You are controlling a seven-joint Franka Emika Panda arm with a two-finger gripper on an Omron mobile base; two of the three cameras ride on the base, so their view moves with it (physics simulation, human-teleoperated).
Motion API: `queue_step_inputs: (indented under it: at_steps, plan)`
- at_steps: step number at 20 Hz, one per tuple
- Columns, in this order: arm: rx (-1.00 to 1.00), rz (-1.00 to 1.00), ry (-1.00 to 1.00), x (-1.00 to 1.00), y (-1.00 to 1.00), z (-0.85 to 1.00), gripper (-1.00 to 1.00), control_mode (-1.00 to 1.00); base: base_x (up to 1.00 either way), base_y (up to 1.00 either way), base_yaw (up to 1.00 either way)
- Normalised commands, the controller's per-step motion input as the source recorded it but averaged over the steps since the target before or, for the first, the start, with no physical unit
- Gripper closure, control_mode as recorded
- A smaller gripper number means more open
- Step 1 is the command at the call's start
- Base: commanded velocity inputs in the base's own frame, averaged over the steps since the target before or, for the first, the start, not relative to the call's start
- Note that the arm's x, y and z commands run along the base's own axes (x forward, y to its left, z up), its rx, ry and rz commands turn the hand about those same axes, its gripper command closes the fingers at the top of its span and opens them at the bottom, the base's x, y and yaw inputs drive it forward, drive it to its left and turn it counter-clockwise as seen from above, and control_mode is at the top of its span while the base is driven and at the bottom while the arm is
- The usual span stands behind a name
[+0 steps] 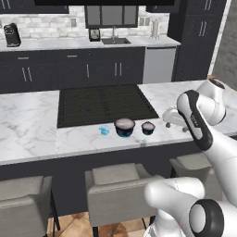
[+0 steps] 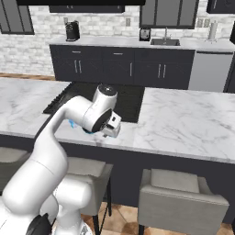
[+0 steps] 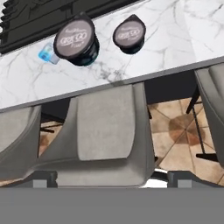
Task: Stack the yogurt containers by placing the smaller containers on top of the larger containers.
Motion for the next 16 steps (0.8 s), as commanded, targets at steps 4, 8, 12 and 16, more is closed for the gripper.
queue_step_inputs:
  at_steps: [4, 8, 12, 16]
  plan:
    - [0.07, 0.00, 0.00, 0.14, -0.08, -0.03, -1.00, -1.00, 0.00, 0.00, 0.00]
    - [0.04, 0.00, 0.00, 0.25, -0.02, -0.01, -1.00, -1.00, 0.00, 0.00, 0.00]
    - [0.04, 0.00, 0.00, 0.22, 0.00, -0.09, -1.00, -1.00, 0.00, 0.00, 0.00]
    - [0.04, 0.00, 0.00, 0.24, 0.00, -0.17, -1.00, -1.00, 0.00, 0.00, 0.00]
